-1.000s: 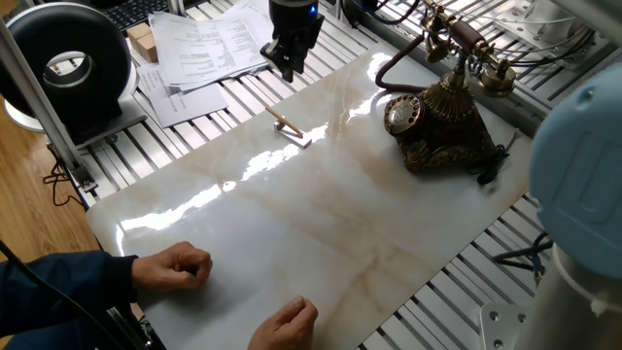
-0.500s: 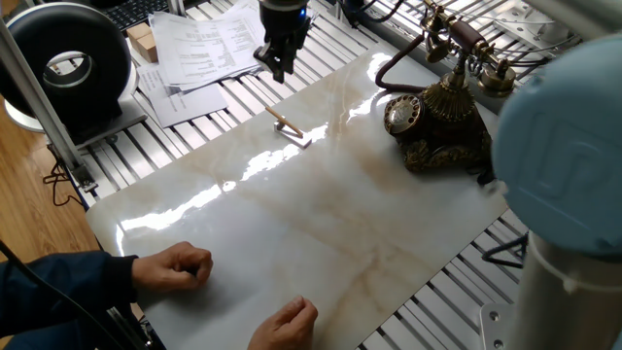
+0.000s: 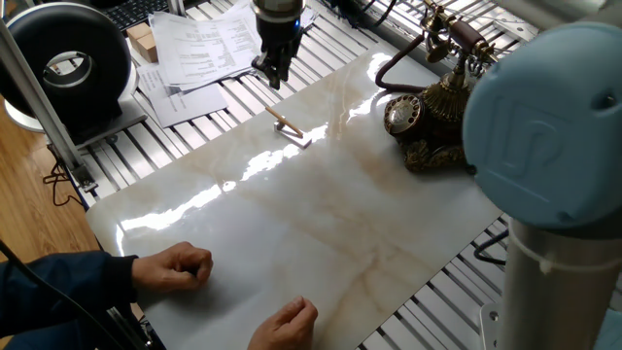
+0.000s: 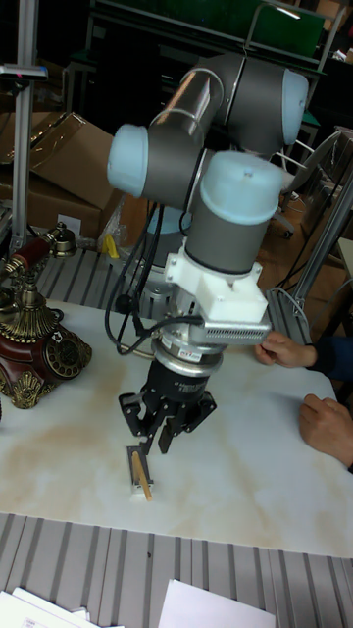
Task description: Dial a number on an old rotary phone
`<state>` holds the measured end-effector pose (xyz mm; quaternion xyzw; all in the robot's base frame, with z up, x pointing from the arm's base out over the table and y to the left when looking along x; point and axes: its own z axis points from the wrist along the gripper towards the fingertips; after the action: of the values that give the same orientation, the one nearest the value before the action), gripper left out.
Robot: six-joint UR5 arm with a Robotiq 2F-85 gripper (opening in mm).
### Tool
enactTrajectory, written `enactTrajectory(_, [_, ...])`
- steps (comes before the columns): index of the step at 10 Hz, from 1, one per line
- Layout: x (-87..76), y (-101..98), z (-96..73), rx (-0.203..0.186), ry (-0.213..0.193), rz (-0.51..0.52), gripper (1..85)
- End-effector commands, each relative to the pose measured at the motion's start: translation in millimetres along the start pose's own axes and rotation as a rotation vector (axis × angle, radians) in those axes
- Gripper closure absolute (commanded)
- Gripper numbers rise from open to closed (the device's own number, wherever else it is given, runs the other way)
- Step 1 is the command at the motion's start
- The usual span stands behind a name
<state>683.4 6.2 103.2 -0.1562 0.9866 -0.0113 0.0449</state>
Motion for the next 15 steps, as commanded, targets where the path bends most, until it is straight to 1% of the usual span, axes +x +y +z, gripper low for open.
enactTrajectory(1, [-5.5, 0.2, 28.0, -0.021, -0.008, -0.012, 56.0])
enactTrajectory(2, [-6.9, 3.5, 34.0, -0.024, -0.009, -0.009, 56.0])
enactTrajectory(3, [-9.6, 5.2, 40.7, -0.014, -0.014, -0.002, 56.0])
enactTrajectory(4, [-11.6, 7.4, 47.2, -0.014, -0.02, 0.0, 56.0])
enactTrajectory(5, [-12.2, 10.3, 53.3, -0.019, -0.025, 0.003, 56.0])
enactTrajectory(7, [-10.7, 12.0, 64.5, -0.014, -0.029, 0.003, 56.0])
enactTrajectory(10, [-8.1, 7.6, 71.3, -0.006, -0.026, -0.007, 56.0])
enactTrajectory(11, [-5.5, 7.2, 73.3, -0.005, -0.014, -0.006, 56.0])
enactTrajectory(15, [-3.5, 5.1, 81.1, 0.001, -0.001, 0.03, 55.7])
